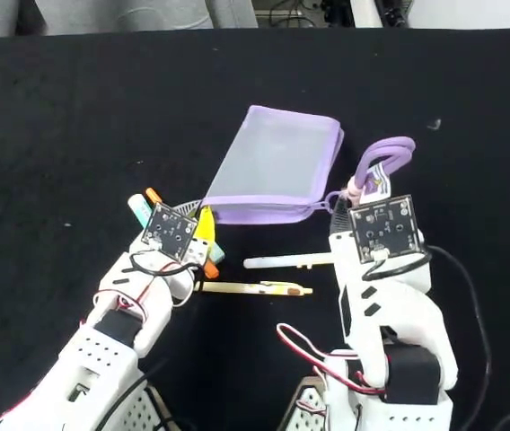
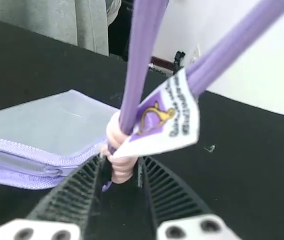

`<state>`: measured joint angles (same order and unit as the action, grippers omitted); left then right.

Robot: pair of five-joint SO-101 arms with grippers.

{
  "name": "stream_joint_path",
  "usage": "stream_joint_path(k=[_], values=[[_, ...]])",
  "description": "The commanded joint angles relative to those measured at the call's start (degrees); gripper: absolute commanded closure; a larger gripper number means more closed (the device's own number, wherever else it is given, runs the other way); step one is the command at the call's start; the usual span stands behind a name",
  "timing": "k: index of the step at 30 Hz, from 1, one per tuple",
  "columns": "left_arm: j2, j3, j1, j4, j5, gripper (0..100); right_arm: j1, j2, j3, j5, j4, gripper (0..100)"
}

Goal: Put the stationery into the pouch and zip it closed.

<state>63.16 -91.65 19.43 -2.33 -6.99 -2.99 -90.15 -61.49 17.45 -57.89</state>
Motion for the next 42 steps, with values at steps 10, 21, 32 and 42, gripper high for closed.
stream_joint_path(k=[10,21,32,42], values=[[-0.7,0.9,4.2,-0.6,-0.1,88,-2.1,-1.4,4.1,-0.2,0.1,98.8],[-0.8,1.0,4.4,-0.8,0.1,82,-2.0,-1.4,4.1,-0.3,0.1,98.8],[-0.9,3.3,6.8,-2.1,3.8,82,-2.0,-1.4,4.3,-0.3,-0.6,98.8],[-30.8,18.3,6.7,-9.5,7.4,83,-2.0,-1.4,4.3,-0.3,-0.6,98.8]])
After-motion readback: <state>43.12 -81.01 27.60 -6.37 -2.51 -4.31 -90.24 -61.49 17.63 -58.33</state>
